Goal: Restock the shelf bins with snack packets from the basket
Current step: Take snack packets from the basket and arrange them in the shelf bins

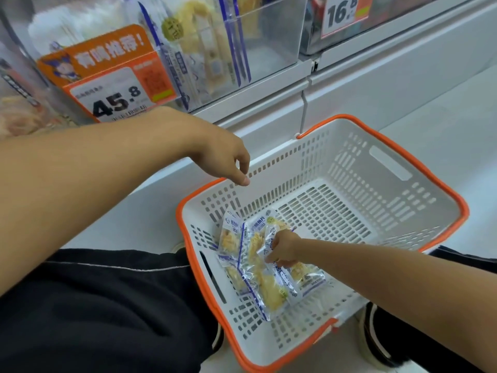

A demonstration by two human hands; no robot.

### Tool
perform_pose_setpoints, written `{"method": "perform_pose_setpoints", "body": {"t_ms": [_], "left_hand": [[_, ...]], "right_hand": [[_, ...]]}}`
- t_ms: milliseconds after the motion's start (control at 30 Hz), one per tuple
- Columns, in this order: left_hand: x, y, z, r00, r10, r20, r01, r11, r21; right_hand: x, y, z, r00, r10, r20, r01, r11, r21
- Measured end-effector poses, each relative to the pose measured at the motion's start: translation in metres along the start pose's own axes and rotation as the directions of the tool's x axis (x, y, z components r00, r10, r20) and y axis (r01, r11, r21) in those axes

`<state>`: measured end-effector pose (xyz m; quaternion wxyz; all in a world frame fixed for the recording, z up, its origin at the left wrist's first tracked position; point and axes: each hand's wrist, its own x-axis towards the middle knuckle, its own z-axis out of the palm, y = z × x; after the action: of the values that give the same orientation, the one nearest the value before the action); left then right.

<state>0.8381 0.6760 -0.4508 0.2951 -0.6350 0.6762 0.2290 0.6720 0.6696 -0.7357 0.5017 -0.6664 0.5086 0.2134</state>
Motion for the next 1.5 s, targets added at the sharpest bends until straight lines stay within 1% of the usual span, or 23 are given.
{"method": "perform_pose_setpoints", "body": {"t_ms": [67,167,233,333,467,533,600,667,700,767,800,867,933,1033,1067,1100,1167,1233,1333,1367,1400,1433,1500], "left_hand": [[-0.001,0.002,-0.002,1.000,-0.005,-0.013,0.005,1.000,-0.007],[-0.002,0.005,-0.003,1.000,-0.006,-0.008,0.006,1.000,-0.013],[-0.003,0.007,-0.004,1.000,-0.009,0.000,0.009,1.000,-0.008],[-0.005,0.008,-0.007,1.000,-0.006,0.011,0.006,1.000,0.002],[-0.005,0.007,-0.016,0.998,-0.040,-0.049,0.040,0.999,-0.005],[-0.005,0.004,-0.022,0.986,-0.084,-0.145,0.064,0.988,-0.138],[-0.010,0.002,-0.029,0.963,-0.118,-0.241,0.006,0.907,-0.421],[-0.020,0.008,-0.038,0.953,-0.112,-0.281,-0.142,0.655,-0.742],[-0.025,0.012,-0.043,0.943,-0.097,-0.319,-0.249,0.430,-0.868],[-0.029,0.018,-0.052,0.899,-0.133,-0.418,-0.426,-0.045,-0.903],[-0.030,0.020,-0.057,0.872,-0.181,-0.455,-0.485,-0.203,-0.850],[-0.036,0.028,-0.067,0.831,-0.263,-0.490,-0.556,-0.408,-0.724],[-0.042,0.032,-0.076,0.801,-0.328,-0.501,-0.592,-0.562,-0.578],[-0.053,0.026,-0.095,0.771,-0.358,-0.526,-0.551,-0.789,-0.272],[-0.056,0.023,-0.100,0.756,-0.372,-0.539,-0.541,-0.818,-0.194],[-0.057,0.021,-0.104,0.738,-0.391,-0.550,-0.550,-0.821,-0.155],[-0.056,0.019,-0.107,0.707,-0.420,-0.569,-0.621,-0.754,-0.215],[-0.052,0.016,-0.106,0.665,-0.483,-0.569,-0.721,-0.615,-0.321],[-0.052,0.002,-0.103,0.582,-0.578,-0.572,-0.813,-0.420,-0.403],[-0.054,-0.005,-0.100,0.544,-0.616,-0.570,-0.834,-0.323,-0.447],[-0.055,-0.013,-0.096,0.460,-0.677,-0.574,-0.849,-0.146,-0.508],[-0.058,-0.021,-0.091,0.325,-0.730,-0.601,-0.816,0.106,-0.569],[-0.066,-0.037,-0.082,0.020,-0.646,-0.763,-0.525,0.643,-0.558]], "right_hand": [[-0.002,0.006,0.009,0.999,-0.011,-0.031,0.006,0.988,-0.157],[0.002,0.015,0.020,0.998,0.003,-0.062,-0.016,0.978,-0.209],[0.000,0.008,0.011,0.999,0.035,-0.003,-0.035,0.972,-0.233],[-0.024,-0.016,-0.029,0.989,0.050,0.136,-0.030,0.989,-0.145],[-0.087,-0.058,-0.126,0.972,-0.124,0.199,0.156,0.976,-0.152],[-0.128,-0.084,-0.180,0.955,-0.218,0.201,0.251,0.955,-0.155],[-0.173,-0.114,-0.226,0.935,-0.337,0.113,0.346,0.935,-0.073],[-0.217,-0.140,-0.258,0.880,-0.473,-0.045,0.475,0.873,0.108],[-0.236,-0.152,-0.267,0.834,-0.539,-0.116,0.551,0.810,0.199],[-0.261,-0.168,-0.278,0.735,-0.640,-0.223,0.678,0.684,0.268],[-0.268,-0.175,-0.283,0.693,-0.672,-0.262,0.721,0.637,0.271],[-0.274,-0.186,-0.294,0.628,-0.713,-0.310,0.777,0.556,0.295],[-0.277,-0.193,-0.308,0.613,-0.744,-0.266,0.779,0.511,0.365],[-0.277,-0.187,-0.322,0.603,-0.797,-0.031,0.760,0.563,0.326],[-0.272,-0.184,-0.321,0.603,-0.796,0.047,0.757,0.590,0.280],[-0.266,-0.183,-0.315,0.615,-0.785,0.078,0.752,0.613,0.245],[-0.253,-0.189,-0.292,0.589,-0.804,-0.075,0.796,0.563,0.222],[-0.245,-0.200,-0.272,0.500,-0.815,-0.293,0.864,0.446,0.235],[-0.248,-0.206,-0.277,0.435,-0.790,-0.432,0.889,0.300,0.346],[-0.253,-0.205,-0.287,0.403,-0.778,-0.482,0.910,0.282,0.305],[-0.258,-0.203,-0.300,0.350,-0.773,-0.529,0.936,0.302,0.179],[-0.265,-0.200,-0.313,0.272,-0.783,-0.559,0.936,0.350,-0.034],[-0.276,-0.196,-0.335,0.124,-0.841,-0.526,0.736,0.433,-0.520]]}}
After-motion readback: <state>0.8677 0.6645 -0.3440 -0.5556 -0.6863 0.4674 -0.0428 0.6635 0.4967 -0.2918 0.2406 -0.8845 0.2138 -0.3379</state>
